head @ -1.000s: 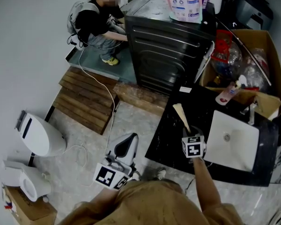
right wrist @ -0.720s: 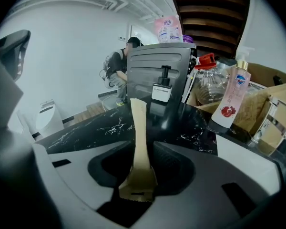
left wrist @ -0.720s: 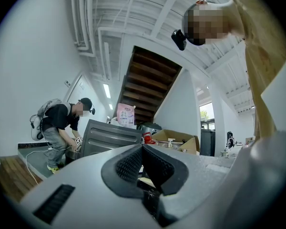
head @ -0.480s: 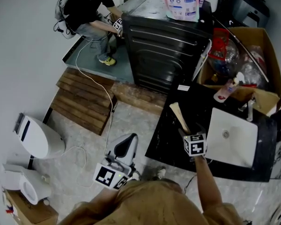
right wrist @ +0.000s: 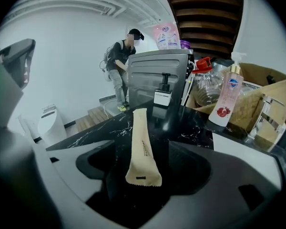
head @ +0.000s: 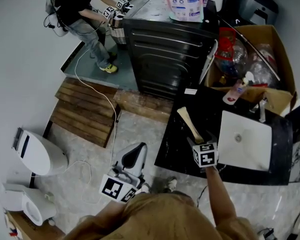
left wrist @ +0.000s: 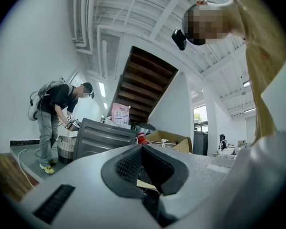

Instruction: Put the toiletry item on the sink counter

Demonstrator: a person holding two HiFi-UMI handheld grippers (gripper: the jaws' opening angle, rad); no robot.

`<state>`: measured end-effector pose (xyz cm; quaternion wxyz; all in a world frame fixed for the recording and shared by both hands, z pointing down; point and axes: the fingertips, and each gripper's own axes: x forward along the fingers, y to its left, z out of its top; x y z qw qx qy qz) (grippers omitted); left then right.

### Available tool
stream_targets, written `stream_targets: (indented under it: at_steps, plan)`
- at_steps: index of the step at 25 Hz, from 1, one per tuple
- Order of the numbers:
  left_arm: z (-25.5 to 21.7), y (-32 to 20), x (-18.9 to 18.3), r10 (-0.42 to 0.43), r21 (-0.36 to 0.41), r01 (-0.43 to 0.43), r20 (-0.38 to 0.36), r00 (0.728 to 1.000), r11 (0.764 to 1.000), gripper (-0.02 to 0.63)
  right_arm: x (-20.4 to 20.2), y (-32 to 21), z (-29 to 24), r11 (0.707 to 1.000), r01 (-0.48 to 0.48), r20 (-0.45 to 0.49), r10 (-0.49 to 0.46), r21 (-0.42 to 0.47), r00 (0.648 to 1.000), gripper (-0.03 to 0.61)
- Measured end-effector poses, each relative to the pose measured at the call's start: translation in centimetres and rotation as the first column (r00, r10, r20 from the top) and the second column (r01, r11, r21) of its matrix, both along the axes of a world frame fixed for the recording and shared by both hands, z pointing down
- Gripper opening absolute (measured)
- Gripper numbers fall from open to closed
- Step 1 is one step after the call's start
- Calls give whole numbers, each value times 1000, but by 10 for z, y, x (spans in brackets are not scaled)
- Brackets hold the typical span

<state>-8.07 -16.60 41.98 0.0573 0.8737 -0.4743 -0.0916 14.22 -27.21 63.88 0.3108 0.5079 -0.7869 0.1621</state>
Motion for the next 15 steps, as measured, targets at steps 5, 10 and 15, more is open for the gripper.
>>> stream_targets:
  at_steps: [5, 10, 15]
  plan:
    - [1, 6, 0, 18, -2, -18, -4, 1000, 1000, 2, 2, 7, -3, 1000, -19, 7, 19, 6, 1000, 354]
    - [0, 10, -3, 32, -1, -32, -7, 999, 999, 2, 4, 12, -16, 999, -51, 80, 51, -4, 995, 339]
    - [-1, 8, -2, 45, 5, -45, -12, 999, 999, 2, 16, 15, -39, 994, -110, 160, 106, 17, 981, 206]
